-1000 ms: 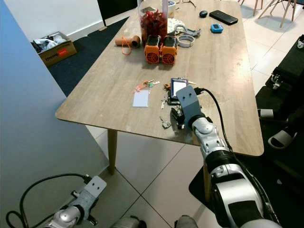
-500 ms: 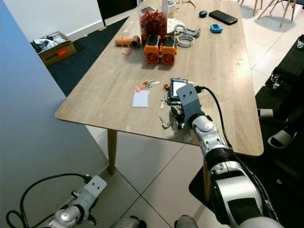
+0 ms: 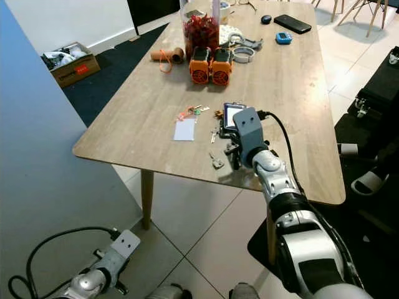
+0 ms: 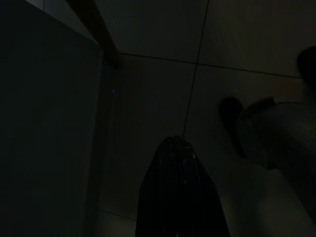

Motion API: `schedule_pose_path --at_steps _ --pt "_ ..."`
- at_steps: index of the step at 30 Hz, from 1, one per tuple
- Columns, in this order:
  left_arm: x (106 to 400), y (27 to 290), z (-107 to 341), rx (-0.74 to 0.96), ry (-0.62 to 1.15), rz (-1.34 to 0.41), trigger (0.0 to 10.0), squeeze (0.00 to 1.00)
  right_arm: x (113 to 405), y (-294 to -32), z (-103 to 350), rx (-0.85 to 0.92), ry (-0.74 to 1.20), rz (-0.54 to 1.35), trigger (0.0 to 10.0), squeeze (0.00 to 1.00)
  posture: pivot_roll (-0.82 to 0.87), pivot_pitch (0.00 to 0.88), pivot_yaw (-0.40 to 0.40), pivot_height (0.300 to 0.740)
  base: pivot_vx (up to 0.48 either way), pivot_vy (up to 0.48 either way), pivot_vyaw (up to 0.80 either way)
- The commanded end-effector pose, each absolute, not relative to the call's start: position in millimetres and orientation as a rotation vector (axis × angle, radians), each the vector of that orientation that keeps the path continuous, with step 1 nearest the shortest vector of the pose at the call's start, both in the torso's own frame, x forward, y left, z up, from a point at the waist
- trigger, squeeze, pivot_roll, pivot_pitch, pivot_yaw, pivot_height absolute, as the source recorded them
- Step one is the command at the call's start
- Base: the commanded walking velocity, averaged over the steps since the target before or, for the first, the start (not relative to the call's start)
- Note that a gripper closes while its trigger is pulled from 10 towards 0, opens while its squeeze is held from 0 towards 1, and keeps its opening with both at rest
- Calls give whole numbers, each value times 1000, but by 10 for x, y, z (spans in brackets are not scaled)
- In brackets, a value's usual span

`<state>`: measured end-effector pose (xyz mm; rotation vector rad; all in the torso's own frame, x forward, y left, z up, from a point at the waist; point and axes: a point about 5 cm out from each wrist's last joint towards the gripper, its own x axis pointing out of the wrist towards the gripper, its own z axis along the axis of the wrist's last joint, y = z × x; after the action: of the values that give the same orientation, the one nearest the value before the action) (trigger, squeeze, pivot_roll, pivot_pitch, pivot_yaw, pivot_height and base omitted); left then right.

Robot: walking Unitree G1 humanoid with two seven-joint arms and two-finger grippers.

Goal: Hang keys on a hook

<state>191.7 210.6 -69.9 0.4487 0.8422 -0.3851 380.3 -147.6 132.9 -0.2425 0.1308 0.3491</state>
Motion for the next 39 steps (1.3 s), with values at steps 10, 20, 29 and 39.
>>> schedule_pose_path --at_steps 10,20,29,39 --pt "1857 2114 -732 454 868 -391 10000 0 3799 -1509 1345 -190 109 322 0 0 68 117 18 740 0 0 0" --pt "1860 2117 -731 450 868 -386 10000 0 3768 -1576 1311 -128 105 270 10000 1000 69 129 19 740 0 0 0" --pt "1861 2117 -730 448 869 -387 10000 0 3742 -1499 1218 -131 174 299 10000 0 67 133 19 740 0 0 0" --pt "1860 2117 -730 446 869 -386 10000 0 3699 -1475 1077 -152 272 330 10000 0 66 134 19 740 0 0 0"
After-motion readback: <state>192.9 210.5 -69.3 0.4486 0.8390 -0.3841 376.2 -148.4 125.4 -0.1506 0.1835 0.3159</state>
